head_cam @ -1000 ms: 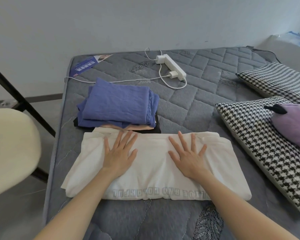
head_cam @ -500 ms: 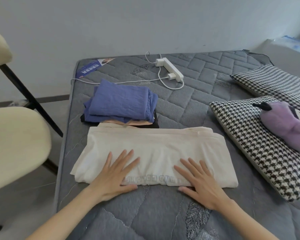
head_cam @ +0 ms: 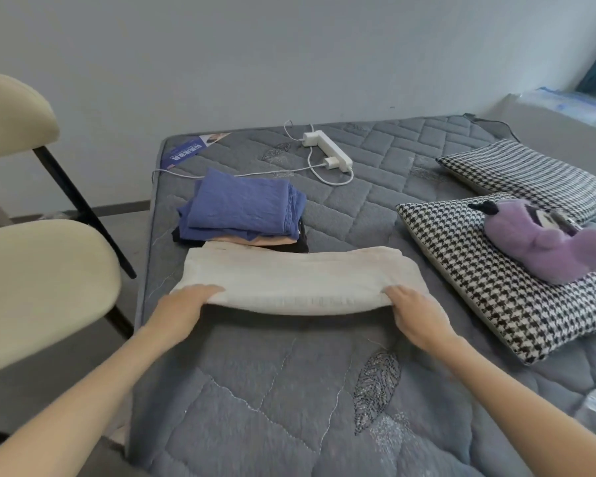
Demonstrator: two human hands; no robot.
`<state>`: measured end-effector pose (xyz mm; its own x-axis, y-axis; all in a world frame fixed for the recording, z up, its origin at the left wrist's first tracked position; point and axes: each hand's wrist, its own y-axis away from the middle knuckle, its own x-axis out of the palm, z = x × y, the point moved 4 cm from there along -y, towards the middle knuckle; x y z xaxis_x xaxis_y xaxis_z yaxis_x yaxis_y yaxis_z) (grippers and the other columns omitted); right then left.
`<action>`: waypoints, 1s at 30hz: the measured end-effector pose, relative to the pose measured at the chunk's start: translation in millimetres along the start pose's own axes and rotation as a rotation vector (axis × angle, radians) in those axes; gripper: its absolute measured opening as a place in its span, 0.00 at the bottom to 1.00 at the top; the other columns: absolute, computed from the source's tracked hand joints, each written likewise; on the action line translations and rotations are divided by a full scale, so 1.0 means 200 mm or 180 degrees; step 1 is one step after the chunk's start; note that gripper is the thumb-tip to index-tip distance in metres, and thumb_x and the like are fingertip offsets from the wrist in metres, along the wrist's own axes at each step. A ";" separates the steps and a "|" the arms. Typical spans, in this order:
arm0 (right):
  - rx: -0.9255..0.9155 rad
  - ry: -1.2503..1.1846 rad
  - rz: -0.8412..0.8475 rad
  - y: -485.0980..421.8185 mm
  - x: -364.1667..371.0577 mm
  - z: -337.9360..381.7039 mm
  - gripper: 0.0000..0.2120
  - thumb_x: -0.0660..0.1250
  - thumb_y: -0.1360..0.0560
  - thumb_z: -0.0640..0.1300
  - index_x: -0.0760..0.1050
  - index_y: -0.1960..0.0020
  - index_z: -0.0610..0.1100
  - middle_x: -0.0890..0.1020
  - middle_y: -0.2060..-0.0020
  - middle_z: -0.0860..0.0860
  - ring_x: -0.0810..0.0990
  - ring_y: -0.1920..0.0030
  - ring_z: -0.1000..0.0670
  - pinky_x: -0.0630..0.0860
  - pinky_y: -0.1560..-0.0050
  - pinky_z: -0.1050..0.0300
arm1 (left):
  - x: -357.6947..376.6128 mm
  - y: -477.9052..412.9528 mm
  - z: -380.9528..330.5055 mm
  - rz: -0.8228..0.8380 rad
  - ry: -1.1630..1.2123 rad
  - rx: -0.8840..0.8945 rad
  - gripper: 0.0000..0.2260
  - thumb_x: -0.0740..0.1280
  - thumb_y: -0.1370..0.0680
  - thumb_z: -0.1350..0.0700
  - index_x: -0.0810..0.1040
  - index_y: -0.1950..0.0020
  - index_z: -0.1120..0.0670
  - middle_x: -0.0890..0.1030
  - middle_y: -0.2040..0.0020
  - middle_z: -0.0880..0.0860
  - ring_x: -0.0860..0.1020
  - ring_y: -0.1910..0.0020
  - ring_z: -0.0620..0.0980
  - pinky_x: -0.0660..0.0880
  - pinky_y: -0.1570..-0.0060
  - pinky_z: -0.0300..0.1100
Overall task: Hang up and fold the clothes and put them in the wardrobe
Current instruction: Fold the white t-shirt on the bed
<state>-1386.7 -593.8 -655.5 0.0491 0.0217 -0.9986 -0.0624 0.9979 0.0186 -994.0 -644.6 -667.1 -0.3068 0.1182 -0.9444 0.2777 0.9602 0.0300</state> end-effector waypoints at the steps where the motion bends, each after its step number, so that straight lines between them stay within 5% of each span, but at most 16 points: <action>1: 0.0078 -0.0142 -0.0476 -0.02 -0.13 0.01 0.14 0.59 0.23 0.37 0.73 0.39 0.45 0.79 0.44 0.48 0.78 0.44 0.43 0.72 0.50 0.49 | -0.13 -0.03 -0.02 -0.0348 0.0072 -0.0049 0.22 0.57 0.20 0.66 0.73 0.32 0.46 0.75 0.33 0.54 0.74 0.37 0.56 0.69 0.41 0.47; 3: 0.0209 -0.0374 -0.1569 -0.03 -0.41 0.04 0.06 0.62 0.26 0.35 0.75 0.51 0.42 0.80 0.56 0.46 0.78 0.55 0.41 0.69 0.61 0.51 | -0.43 -0.08 -0.06 -0.1212 0.0353 0.0057 0.20 0.61 0.24 0.68 0.79 0.38 0.49 0.81 0.41 0.54 0.78 0.45 0.58 0.71 0.51 0.47; 5: 0.0466 -0.0506 -0.2159 -0.05 -0.65 0.05 0.04 0.62 0.27 0.35 0.73 0.57 0.43 0.79 0.61 0.45 0.77 0.60 0.41 0.63 0.64 0.53 | -0.67 -0.10 -0.10 -0.1532 0.0589 0.0190 0.18 0.62 0.25 0.68 0.80 0.42 0.50 0.83 0.46 0.53 0.79 0.49 0.56 0.71 0.54 0.46; 10: 0.0762 -0.0522 -0.1325 -0.15 -0.89 0.03 0.08 0.57 0.25 0.39 0.73 0.57 0.46 0.80 0.55 0.42 0.78 0.53 0.37 0.64 0.61 0.51 | -0.89 -0.12 -0.16 -0.0837 0.0426 0.0125 0.12 0.62 0.24 0.66 0.81 0.50 0.53 0.81 0.57 0.52 0.77 0.53 0.53 0.68 0.62 0.42; 14: 0.0655 -0.0384 -0.0753 -0.16 -0.83 0.05 0.11 0.57 0.25 0.39 0.77 0.52 0.47 0.81 0.51 0.41 0.78 0.50 0.37 0.66 0.59 0.51 | -0.85 -0.09 -0.14 -0.0360 0.0110 -0.0004 0.14 0.59 0.24 0.68 0.81 0.48 0.54 0.82 0.51 0.57 0.78 0.48 0.58 0.74 0.50 0.50; 18: 0.0567 -0.0465 -0.1134 -0.14 -0.82 0.04 0.10 0.57 0.25 0.36 0.76 0.55 0.46 0.81 0.55 0.42 0.78 0.54 0.38 0.65 0.63 0.52 | -0.81 -0.05 -0.16 -0.0801 -0.0055 -0.0179 0.20 0.58 0.25 0.67 0.79 0.43 0.47 0.81 0.45 0.56 0.77 0.45 0.61 0.74 0.50 0.53; 23: 0.0271 -0.0320 -0.1794 -0.04 -0.83 0.00 0.08 0.61 0.28 0.33 0.72 0.60 0.45 0.79 0.59 0.45 0.76 0.56 0.40 0.64 0.64 0.51 | -0.79 0.02 -0.21 -0.1373 0.0130 0.0445 0.23 0.59 0.28 0.68 0.80 0.45 0.44 0.82 0.44 0.49 0.77 0.44 0.56 0.72 0.52 0.49; 26: 0.0325 0.0020 -0.1652 0.08 -0.63 -0.01 0.10 0.67 0.30 0.33 0.80 0.55 0.46 0.82 0.59 0.46 0.79 0.55 0.42 0.66 0.62 0.54 | -0.61 0.08 -0.16 -0.0949 -0.0119 0.0448 0.29 0.58 0.29 0.74 0.79 0.37 0.48 0.78 0.39 0.57 0.75 0.39 0.59 0.71 0.46 0.49; 30: 0.0511 0.0111 -0.0617 0.29 -0.18 -0.02 0.17 0.61 0.26 0.32 0.80 0.46 0.48 0.83 0.54 0.48 0.81 0.52 0.46 0.74 0.51 0.54 | -0.21 0.26 -0.12 0.0037 0.0046 0.0298 0.26 0.57 0.24 0.71 0.69 0.28 0.53 0.66 0.26 0.54 0.65 0.28 0.54 0.59 0.31 0.42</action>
<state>-1396.8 -536.0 -618.3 0.0100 -0.1705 -0.9853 0.1040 0.9802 -0.1686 -987.6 -593.3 -618.6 -0.3160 0.1335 -0.9393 0.3649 0.9310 0.0095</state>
